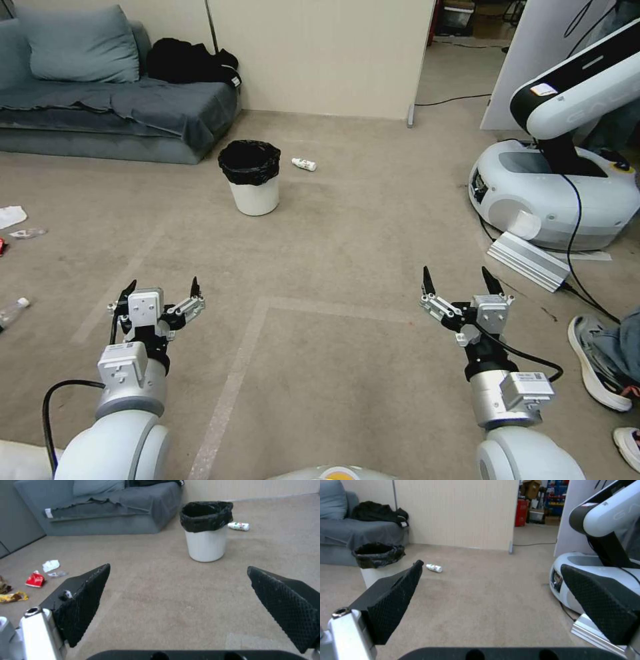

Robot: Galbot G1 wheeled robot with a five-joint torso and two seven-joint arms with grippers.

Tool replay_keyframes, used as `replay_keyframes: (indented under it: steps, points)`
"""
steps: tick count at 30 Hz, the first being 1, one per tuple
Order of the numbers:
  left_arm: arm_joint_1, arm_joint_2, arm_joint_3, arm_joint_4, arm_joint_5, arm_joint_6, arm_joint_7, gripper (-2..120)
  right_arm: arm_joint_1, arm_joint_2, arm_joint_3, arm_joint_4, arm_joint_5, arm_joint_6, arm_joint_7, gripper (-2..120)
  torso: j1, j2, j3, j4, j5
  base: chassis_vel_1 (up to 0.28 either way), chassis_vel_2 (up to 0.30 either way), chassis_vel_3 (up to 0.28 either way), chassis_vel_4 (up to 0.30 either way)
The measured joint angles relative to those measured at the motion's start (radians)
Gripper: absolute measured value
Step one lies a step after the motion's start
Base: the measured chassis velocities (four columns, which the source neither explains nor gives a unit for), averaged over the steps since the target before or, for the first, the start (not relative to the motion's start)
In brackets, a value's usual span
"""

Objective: Pick up the trash bin, then pick up the garbage from the floor and place it into the trash bin.

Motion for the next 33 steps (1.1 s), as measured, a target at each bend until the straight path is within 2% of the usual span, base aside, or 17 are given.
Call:
replay_keyframes:
  steps: [33]
  points:
    - [-0.002,-0.006,0.0,0.005,0.016,0.0,-0.005,100,0.005,0.0,-0.002,-0.019,0.011,-0.008,0.002,100,0.0,0.0,0.0,0.0,-0.0001,-0.119,0.12,0.118,-0.116]
